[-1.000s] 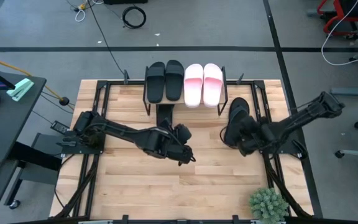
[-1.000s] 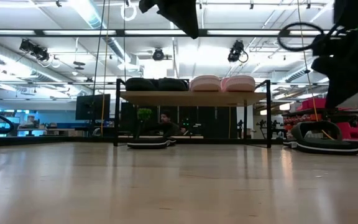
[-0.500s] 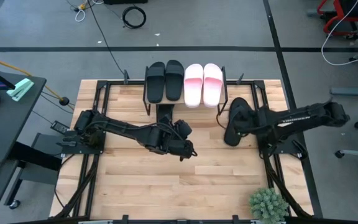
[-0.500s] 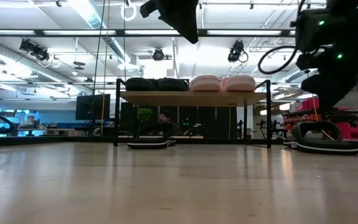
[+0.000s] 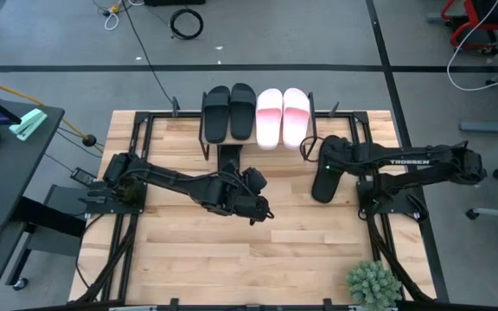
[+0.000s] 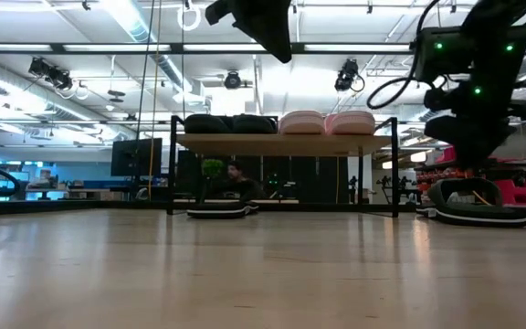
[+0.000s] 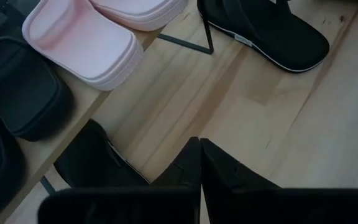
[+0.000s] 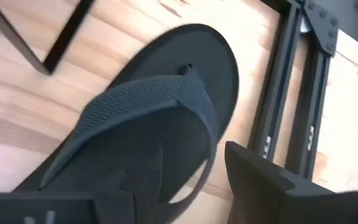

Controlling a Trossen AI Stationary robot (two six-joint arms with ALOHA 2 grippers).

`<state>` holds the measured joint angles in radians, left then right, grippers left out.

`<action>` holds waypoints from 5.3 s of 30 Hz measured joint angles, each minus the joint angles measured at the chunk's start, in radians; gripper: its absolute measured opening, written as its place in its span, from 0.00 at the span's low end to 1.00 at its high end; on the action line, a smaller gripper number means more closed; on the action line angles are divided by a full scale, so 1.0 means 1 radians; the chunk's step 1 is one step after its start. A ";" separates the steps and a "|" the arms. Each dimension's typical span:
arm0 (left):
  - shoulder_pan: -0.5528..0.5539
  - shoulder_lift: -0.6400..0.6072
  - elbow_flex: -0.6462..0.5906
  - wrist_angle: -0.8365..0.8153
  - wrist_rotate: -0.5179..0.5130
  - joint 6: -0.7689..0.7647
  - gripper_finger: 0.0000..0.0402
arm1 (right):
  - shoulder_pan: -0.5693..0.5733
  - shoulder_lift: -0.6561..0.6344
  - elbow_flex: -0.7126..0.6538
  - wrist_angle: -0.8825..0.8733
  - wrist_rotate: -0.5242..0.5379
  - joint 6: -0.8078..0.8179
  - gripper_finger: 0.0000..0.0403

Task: Pick and place slides into the shelf
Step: Put the black slipper under the shelf

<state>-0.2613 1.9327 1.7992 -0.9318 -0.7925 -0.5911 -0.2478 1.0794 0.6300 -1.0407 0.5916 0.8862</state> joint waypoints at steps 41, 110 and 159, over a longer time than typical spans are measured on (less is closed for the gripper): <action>-0.007 0.000 0.000 0.005 0.000 0.001 0.04 | -0.247 0.241 0.000 0.103 -0.022 -0.241 0.03; -0.261 -0.018 0.000 0.062 0.000 0.043 0.02 | 0.292 0.579 0.378 0.622 -0.238 -0.302 0.09; -0.357 -0.018 0.000 0.040 0.000 -0.183 0.01 | 0.787 0.695 0.378 0.601 -0.285 -0.075 0.01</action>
<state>-0.6186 1.9148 1.7996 -0.8917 -0.7929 -0.7742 0.5395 1.7741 1.0077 -0.4400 0.3062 0.8115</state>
